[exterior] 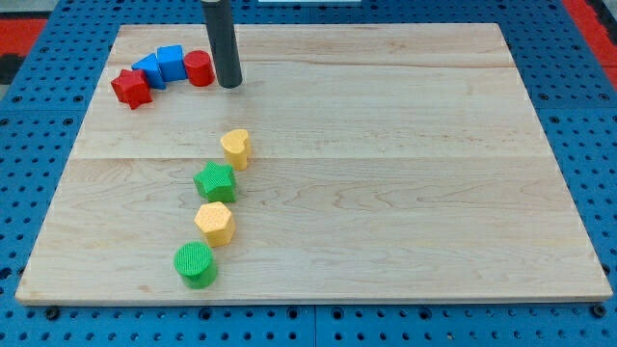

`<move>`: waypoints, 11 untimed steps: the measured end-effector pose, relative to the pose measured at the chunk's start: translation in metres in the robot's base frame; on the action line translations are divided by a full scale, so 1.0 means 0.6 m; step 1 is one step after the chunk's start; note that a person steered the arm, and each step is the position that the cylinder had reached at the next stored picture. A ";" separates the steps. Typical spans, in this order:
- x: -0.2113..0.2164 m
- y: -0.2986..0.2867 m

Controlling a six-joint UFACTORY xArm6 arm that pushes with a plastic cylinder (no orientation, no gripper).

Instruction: Move the red circle towards the top left of the board

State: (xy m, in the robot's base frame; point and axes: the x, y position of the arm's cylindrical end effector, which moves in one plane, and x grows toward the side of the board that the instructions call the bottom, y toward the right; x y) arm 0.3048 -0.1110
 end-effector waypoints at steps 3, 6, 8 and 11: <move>-0.088 0.104; -0.014 0.093; 0.004 -0.046; -0.026 -0.069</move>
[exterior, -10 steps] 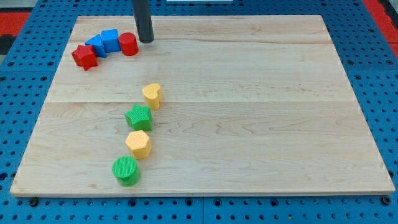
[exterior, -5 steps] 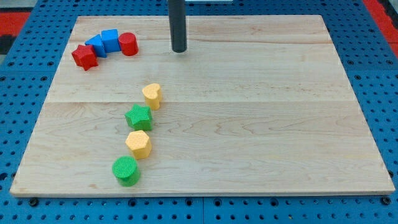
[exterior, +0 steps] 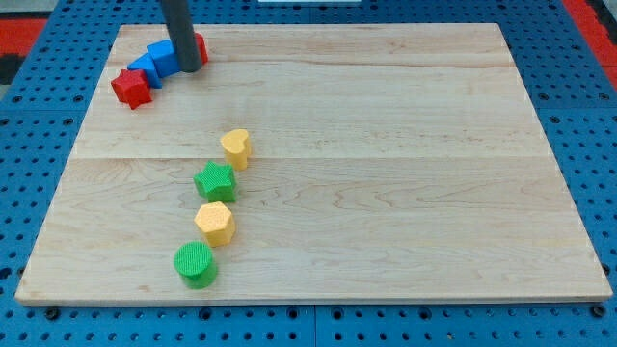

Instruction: Move the red circle towards the top left of the board

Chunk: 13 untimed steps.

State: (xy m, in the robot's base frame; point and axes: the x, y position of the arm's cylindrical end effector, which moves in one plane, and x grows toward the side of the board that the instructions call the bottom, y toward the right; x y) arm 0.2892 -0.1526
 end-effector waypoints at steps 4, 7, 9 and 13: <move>-0.074 -0.061; -0.091 0.025; -0.127 -0.002; -0.145 -0.076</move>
State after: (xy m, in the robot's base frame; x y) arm 0.2021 -0.1982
